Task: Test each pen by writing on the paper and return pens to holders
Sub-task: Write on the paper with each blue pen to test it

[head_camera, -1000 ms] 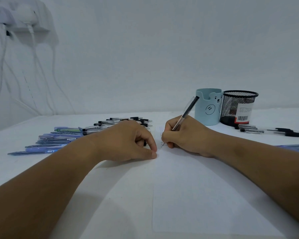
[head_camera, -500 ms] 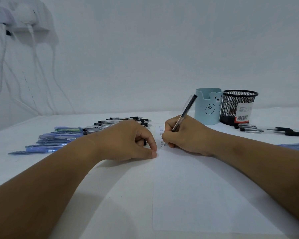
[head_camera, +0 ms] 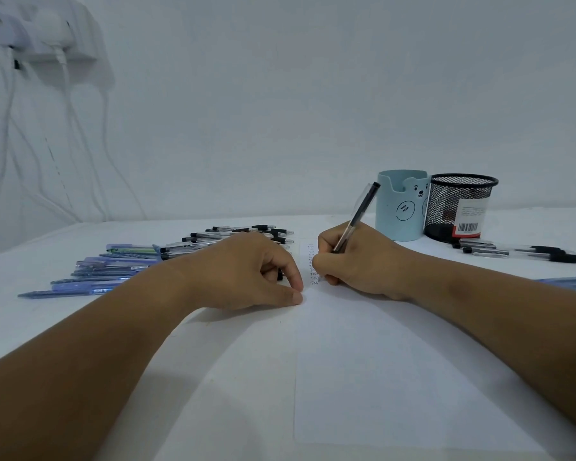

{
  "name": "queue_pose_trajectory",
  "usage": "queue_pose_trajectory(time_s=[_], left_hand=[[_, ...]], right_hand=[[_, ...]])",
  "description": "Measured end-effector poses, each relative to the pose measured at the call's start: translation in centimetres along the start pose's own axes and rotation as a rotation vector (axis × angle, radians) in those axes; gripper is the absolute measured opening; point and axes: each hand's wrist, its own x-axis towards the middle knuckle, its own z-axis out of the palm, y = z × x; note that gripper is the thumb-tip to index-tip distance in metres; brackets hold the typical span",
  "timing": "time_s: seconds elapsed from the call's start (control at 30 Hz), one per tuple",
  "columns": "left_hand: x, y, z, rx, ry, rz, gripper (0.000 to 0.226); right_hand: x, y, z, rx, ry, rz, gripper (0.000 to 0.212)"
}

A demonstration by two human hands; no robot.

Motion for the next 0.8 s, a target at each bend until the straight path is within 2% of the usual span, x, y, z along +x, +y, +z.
queue_pose_trajectory(time_s=[0.47, 0.53, 0.63, 0.7, 0.8], left_hand=[[-0.1, 0.1, 0.0, -0.008, 0.002, -0.012, 0.007], [-0.1, 0.0, 0.1, -0.012, 0.010, -0.008, 0.008], [0.0, 0.0, 0.1, -0.009, 0.018, 0.003, 0.008], [0.1, 0.0, 0.2, -0.002, 0.012, 0.009, 0.010], [0.1, 0.1, 0.3, 0.006, 0.013, 0.009, 0.012]], right_hand=[[0.1, 0.2, 0.2, -0.003, 0.018, -0.002, 0.022], [0.1, 0.1, 0.2, 0.084, 0.059, 0.020, 0.022], [0.1, -0.2, -0.6, 0.394, 0.145, 0.130, 0.034], [0.3, -0.1, -1.3, 0.366, 0.221, 0.098, 0.046], [0.4, 0.0, -2.2, 0.284, 0.286, 0.012, 0.046]])
